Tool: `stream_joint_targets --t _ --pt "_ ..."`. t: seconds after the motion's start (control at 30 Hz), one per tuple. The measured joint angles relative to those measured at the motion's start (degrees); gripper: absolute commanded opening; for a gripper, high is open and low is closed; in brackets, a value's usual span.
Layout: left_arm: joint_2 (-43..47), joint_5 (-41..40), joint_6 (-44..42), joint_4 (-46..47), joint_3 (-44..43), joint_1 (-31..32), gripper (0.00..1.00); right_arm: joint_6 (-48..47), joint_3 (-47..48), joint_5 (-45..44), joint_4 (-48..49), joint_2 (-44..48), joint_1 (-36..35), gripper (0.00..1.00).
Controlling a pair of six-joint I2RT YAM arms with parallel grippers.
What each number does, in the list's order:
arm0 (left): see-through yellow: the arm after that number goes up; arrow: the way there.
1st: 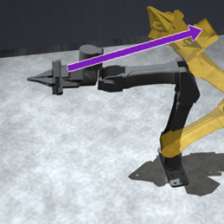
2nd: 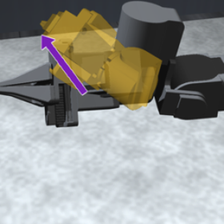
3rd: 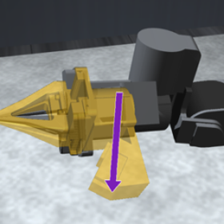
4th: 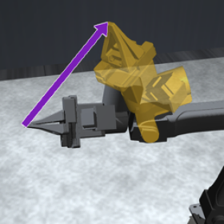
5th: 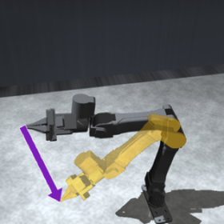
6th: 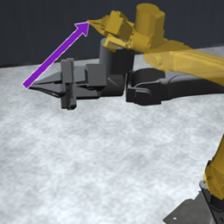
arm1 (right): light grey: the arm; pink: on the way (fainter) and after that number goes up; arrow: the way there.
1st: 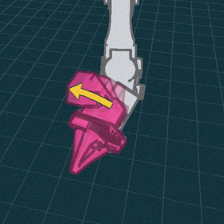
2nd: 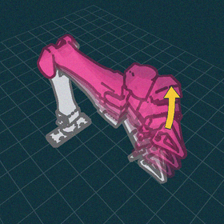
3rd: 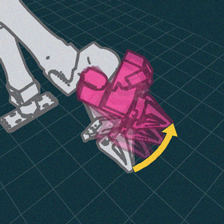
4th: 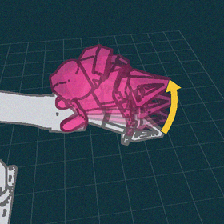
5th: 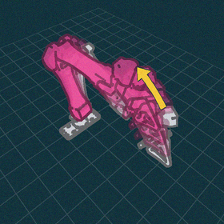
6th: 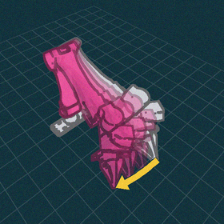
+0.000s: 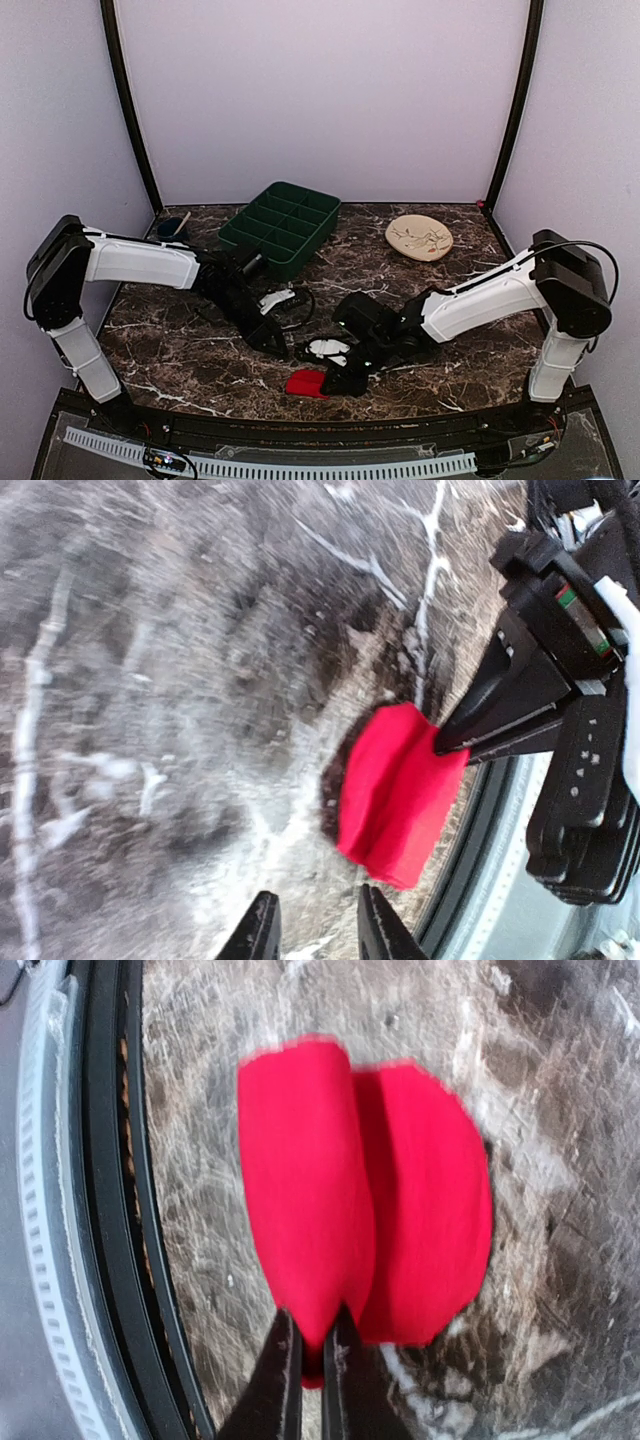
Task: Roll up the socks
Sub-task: Roll the sock at the center of the board, then pick up the sock from the center of the board.
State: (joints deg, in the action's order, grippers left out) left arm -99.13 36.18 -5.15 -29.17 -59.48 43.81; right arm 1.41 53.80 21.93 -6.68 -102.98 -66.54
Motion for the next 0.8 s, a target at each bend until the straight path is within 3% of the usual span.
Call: stream_joint_targets --t 0.43,0.8 --pt "17.7 -13.0 4.6 12.1 12.7 1.1 0.31 3.7 2.4 8.0 -3.3 -2.1 3.5 0.03" --pt "23.4 -25.4 3.4 22.4 19.8 16.3 0.33 9.0 4.2 19.2 -5.9 -5.3 9.0 0.03"
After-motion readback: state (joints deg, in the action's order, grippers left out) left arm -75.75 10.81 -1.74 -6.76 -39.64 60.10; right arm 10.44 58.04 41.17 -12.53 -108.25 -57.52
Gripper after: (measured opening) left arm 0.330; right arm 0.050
